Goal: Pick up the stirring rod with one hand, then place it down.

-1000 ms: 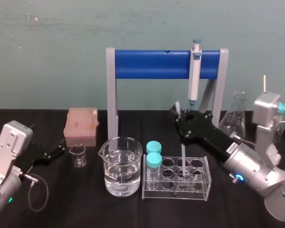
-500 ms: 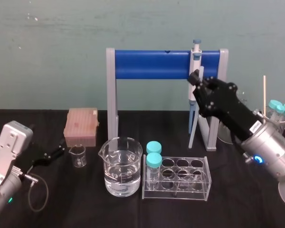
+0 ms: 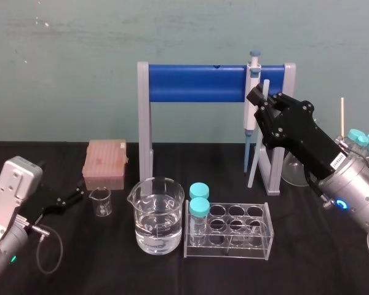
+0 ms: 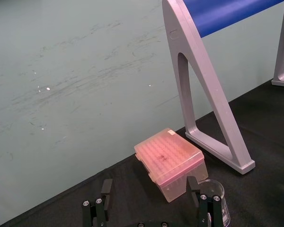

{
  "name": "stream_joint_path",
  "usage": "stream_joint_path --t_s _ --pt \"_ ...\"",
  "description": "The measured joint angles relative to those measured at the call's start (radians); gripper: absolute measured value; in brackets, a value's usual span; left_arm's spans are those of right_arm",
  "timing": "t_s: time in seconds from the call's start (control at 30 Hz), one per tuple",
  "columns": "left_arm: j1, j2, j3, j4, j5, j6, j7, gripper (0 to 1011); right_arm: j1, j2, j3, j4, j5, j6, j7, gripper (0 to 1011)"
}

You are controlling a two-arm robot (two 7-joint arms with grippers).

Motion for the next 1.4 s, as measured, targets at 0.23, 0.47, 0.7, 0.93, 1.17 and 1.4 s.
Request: stream_joint_path --t_s 0.23,0.47,0.7,0.93,1.17,1.4 --pt "0.000 0.000 0.000 0.000 0.000 0.000 0.000 1000 -0.002 0.003 0.000 -0.001 0.000 0.001 0.002 67" --pt "0.000 0.000 0.000 0.000 0.000 0.000 0.000 1000 -0.003 0.004 -0.002 -0.001 -0.002 0.003 0.003 67" --pt "0.000 0.000 0.000 0.000 0.000 0.000 0.000 1000 0.001 0.002 -0.006 0.004 -0.003 0.004 0.004 67" --pt "0.000 0.000 0.000 0.000 0.000 0.000 0.000 1000 0.006 -0.001 -0.010 0.011 -0.003 0.004 0.007 67" --pt "0.000 0.000 0.000 0.000 0.000 0.000 0.000 1000 0.005 -0.001 -0.012 0.009 -0.004 0.004 0.007 67" --pt "0.000 0.000 0.000 0.000 0.000 0.000 0.000 1000 0.005 0.001 -0.013 0.009 -0.004 0.006 0.008 67"
